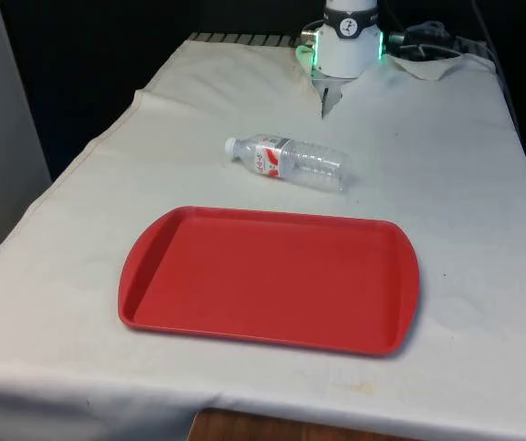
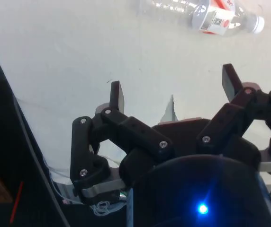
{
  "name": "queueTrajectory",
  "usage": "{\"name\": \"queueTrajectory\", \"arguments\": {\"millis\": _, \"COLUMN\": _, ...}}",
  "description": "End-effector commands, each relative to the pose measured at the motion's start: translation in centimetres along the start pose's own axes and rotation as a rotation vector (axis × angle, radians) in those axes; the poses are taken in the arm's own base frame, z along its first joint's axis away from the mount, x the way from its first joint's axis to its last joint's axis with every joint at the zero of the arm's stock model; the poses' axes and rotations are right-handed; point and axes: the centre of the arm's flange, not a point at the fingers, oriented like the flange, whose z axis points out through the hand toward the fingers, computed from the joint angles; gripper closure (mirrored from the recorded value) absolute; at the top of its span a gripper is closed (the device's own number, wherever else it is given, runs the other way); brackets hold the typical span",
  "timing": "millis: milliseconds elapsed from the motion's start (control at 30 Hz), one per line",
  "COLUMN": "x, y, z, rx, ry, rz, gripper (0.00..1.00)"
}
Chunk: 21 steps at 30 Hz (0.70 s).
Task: Place the bottle upright on the tray.
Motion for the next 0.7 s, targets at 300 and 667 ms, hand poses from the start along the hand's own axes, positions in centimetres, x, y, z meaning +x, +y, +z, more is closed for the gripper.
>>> {"name": "queueTrajectory", "arguments": {"millis": 300, "x": -2.3, "y": -0.6, "z": 0.5, "rx": -0.005, "ry": 0.050, "rz": 0.001, "gripper": 0.00}}
{"name": "queueTrajectory", "arguments": {"millis": 667, "x": -3.7, "y": -0.9, "z": 1.7, "rx": 0.001, "ry": 0.080, "rz": 0.005, "gripper": 0.00}}
